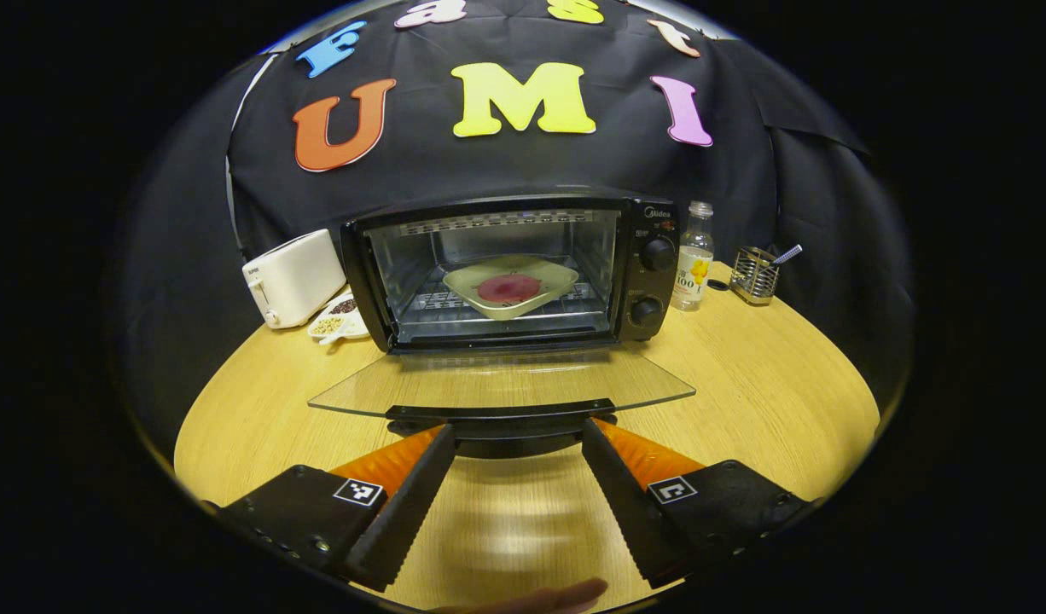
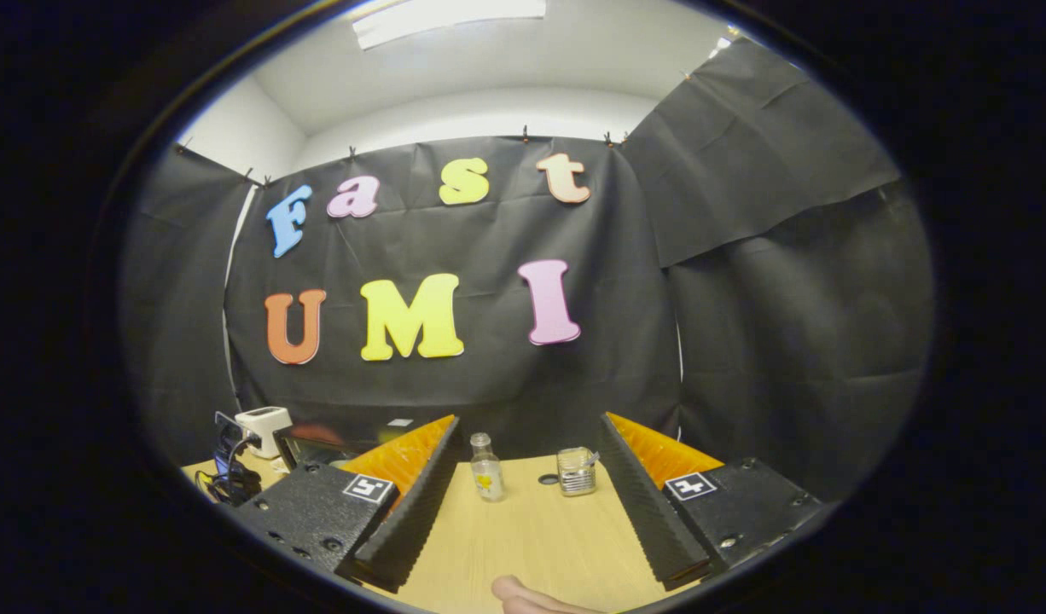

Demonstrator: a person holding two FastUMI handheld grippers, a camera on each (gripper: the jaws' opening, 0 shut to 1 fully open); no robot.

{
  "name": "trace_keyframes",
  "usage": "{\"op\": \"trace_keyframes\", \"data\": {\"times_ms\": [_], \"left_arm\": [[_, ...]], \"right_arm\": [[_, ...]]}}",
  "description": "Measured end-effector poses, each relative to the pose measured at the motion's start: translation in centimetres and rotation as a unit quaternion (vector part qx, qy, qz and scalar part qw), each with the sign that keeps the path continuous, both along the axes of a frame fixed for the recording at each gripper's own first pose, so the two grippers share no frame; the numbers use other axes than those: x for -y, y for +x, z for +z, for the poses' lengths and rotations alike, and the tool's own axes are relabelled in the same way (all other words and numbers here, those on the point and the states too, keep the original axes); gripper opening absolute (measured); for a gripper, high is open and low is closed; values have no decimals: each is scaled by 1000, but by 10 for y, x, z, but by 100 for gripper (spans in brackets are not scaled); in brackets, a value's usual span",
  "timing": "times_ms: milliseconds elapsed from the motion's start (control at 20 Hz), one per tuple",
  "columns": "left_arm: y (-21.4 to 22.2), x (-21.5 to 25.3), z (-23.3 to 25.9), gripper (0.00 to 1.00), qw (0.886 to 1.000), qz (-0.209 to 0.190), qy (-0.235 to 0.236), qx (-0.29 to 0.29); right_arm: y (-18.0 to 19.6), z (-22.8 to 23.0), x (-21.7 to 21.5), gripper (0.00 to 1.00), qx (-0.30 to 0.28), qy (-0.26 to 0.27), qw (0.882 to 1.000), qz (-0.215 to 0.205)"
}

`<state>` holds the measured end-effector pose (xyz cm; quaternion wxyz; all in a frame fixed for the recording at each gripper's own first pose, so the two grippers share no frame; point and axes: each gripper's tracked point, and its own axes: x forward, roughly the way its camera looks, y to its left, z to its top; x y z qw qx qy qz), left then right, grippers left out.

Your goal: Open the electric oven with the left hand, put the food in, and close the electric oven.

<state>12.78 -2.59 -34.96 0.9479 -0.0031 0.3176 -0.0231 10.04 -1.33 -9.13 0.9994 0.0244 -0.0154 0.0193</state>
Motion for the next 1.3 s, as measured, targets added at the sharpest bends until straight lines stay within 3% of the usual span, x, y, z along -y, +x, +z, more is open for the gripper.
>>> {"op": "trace_keyframes", "data": {"times_ms": [150, 200, 350, 400, 500, 550, 600, 750, 850, 1050, 1300], "left_arm": [[9, 0, 11, 96, 1000, 4, -2, 20], [13, -1, 16, 97, 1000, 5, -1, 28], [26, -3, 35, 97, 998, 6, 12, 65], [32, -4, 41, 96, 997, 6, 16, 78], [42, -8, 52, 96, 995, 6, 20, 100], [47, -9, 57, 96, 994, 7, 22, 111], [55, -11, 63, 96, 992, 10, 21, 121], [75, -14, 73, 96, 991, 19, 7, 135], [82, -19, 75, 96, 991, 28, -1, 129], [75, -27, 95, 97, 990, 37, 0, 138], [36, -21, 133, 96, 986, 31, -2, 163]], "right_arm": [[-12, -2, -4, 100, 1, 1, 1000, 5], [-16, -2, -4, 96, 1, 1, 1000, 6], [-27, -2, -5, 96, 2, -4, 1000, 7], [-31, -4, -4, 100, 2, -6, 1000, 6], [-40, -2, -2, 96, 5, -4, 1000, 3], [-45, -2, -1, 100, 5, -2, 1000, 3], [-50, -4, -1, 96, 4, -1, 1000, 4], [-62, -1, 2, 100, 5, 0, 1000, 1], [-72, 2, 3, 96, 7, -2, 1000, 0], [-90, 7, 4, 96, 13, -6, 1000, 0], [-110, 9, 11, 96, 17, -2, 1000, -10]]}}
